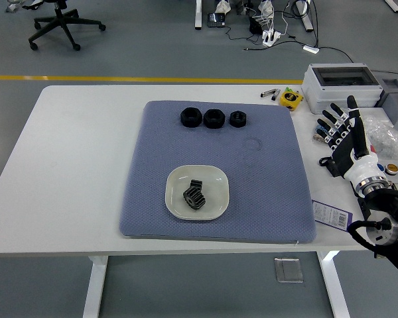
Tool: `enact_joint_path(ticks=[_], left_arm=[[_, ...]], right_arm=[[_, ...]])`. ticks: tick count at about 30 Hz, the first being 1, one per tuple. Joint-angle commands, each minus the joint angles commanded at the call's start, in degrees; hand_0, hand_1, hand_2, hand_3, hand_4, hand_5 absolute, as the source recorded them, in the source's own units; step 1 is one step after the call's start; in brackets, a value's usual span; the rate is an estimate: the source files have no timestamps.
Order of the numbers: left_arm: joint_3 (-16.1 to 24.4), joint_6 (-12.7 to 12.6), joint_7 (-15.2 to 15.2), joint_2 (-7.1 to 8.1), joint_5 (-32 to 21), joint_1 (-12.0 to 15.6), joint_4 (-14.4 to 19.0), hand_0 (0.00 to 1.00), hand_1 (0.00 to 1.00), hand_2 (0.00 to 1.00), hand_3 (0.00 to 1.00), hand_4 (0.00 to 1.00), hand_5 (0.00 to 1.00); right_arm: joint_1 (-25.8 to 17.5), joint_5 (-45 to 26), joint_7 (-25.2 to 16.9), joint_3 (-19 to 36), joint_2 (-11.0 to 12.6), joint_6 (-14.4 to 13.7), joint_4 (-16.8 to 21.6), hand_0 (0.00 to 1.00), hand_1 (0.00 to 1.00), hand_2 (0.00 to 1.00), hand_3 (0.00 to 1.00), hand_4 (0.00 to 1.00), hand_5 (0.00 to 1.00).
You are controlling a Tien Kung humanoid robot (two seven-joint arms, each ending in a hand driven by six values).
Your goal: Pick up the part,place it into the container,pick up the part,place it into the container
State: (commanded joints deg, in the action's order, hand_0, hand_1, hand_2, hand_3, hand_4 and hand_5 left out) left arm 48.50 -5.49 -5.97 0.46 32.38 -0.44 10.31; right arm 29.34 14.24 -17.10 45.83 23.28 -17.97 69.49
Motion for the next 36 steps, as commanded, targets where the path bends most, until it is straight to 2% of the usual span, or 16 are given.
enact_joint_path(ticks=[2,3,4,5,8,10,11,14,17,21,26,36], left_arm=[[-0.1,0.03,0.0,0.02,-0.05,-0.04,0.0,0.841,0.79,0.821,0.584,0.498,0.768],[-0.18,0.06,0.02,0.05,-0.1,-0.09,0.0,0.841,0.79,0.821,0.584,0.498,0.768],[-0.2,0.06,0.03,0.05,-0.11,-0.1,0.0,0.841,0.79,0.821,0.584,0.498,0.768],[-0.22,0.07,0.04,0.06,-0.12,-0.11,0.0,0.841,0.79,0.82,0.584,0.497,0.767],[-0.3,0.06,0.07,0.06,-0.21,-0.14,0.0,0.841,0.79,0.82,0.584,0.497,0.767],[-0.46,0.06,0.11,0.08,-0.32,-0.17,0.0,0.841,0.79,0.82,0.584,0.497,0.767],[-0.55,0.06,0.13,0.09,-0.41,-0.19,0.0,0.842,0.789,0.819,0.584,0.497,0.767],[-0.67,0.06,0.16,0.11,-0.48,-0.25,0.0,0.842,0.789,0.819,0.584,0.497,0.767],[-0.86,0.05,0.27,0.13,-0.75,-0.32,0.0,0.841,0.788,0.818,0.583,0.496,0.766],[-1.0,0.03,0.29,0.12,-0.84,-0.42,0.0,0.841,0.788,0.818,0.583,0.496,0.766],[-1.09,0.03,0.31,0.08,-0.9,-0.47,0.0,0.841,0.79,0.818,0.583,0.496,0.766],[-0.93,0.03,0.18,-0.07,-0.44,-0.63,0.0,0.842,0.79,0.82,0.585,0.495,0.765]], right_arm=[[-0.05,0.53,1.33,0.46,0.06,0.97,-0.14,0.97,0.883,0.899,0.925,0.998,0.941],[-0.17,1.78,3.68,1.03,0.28,2.54,-0.2,0.97,0.883,0.899,0.925,0.998,0.941],[-0.22,2.11,4.21,1.14,0.35,2.8,-0.16,0.97,0.883,0.899,0.925,0.998,0.941],[-0.26,2.38,4.62,1.24,0.41,2.99,-0.13,0.942,0.866,0.861,0.874,0.998,0.944],[-0.7,4.18,7.46,2.45,0.72,4.22,0.46,0.942,0.866,0.861,0.874,0.998,0.944],[-0.97,5.72,9.38,3.52,0.86,4.05,1.06,0.942,0.866,0.861,0.874,0.998,0.944],[-1.12,6.76,10.37,4.19,0.93,4.34,1.38,0.895,0.826,0.837,0.841,0.998,0.941],[-1.87,9.01,12.25,6.09,1.21,4.8,2.85,0.895,0.826,0.837,0.841,0.998,0.941],[-3.64,12.61,13.25,8.99,1.0,3.39,5.25,0.865,0.82,0.827,0.828,0.998,0.928],[-6.8,18.78,14.44,13.42,-0.52,0.95,7.92,0.865,0.82,0.827,0.828,0.998,0.928],[-10.99,23.38,14.67,17.87,-2.57,0.6,10.84,0.86,0.814,0.824,0.827,0.998,0.926],[-16.29,33.86,17.83,25.43,-6.33,6.02,14.27,0.842,0.807,0.814,0.822,0.998,0.917]])
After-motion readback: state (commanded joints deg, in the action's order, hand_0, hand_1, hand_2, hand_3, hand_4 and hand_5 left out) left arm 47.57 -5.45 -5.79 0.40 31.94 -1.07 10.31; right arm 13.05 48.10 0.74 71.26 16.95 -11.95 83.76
